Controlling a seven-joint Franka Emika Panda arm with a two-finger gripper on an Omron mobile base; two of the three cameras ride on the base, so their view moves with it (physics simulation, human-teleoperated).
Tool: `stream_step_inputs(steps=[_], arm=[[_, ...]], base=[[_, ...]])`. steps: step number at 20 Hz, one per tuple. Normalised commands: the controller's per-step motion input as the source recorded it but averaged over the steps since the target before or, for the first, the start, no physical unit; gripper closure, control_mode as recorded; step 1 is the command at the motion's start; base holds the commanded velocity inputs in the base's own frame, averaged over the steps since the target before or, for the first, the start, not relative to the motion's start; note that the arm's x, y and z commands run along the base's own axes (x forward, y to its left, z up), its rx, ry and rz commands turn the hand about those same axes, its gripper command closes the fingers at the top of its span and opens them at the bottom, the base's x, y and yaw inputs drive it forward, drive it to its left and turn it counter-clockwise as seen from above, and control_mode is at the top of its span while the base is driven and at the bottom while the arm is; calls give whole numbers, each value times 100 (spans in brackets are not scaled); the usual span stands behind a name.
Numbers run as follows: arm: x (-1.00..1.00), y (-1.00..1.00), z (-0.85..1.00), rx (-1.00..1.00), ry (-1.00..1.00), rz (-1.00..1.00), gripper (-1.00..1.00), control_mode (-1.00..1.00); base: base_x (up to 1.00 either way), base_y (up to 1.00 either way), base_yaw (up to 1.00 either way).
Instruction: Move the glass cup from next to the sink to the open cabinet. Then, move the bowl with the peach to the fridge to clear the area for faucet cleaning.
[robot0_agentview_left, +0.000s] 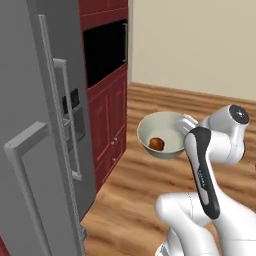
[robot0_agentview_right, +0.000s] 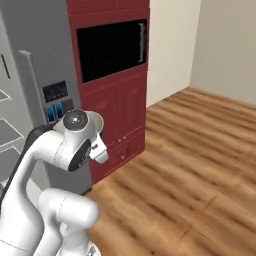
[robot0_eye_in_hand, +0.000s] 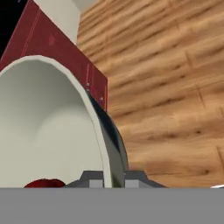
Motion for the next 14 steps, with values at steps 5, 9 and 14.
stream_step_inputs(steps=[5,9,14], arm=[[0,0,0,0,0,0,100,100],[0,0,0,0,0,0,100,100],[0,0,0,0,0,0,100,100]], base=[[98,-42,35],[72,5,26],[8,55,44]])
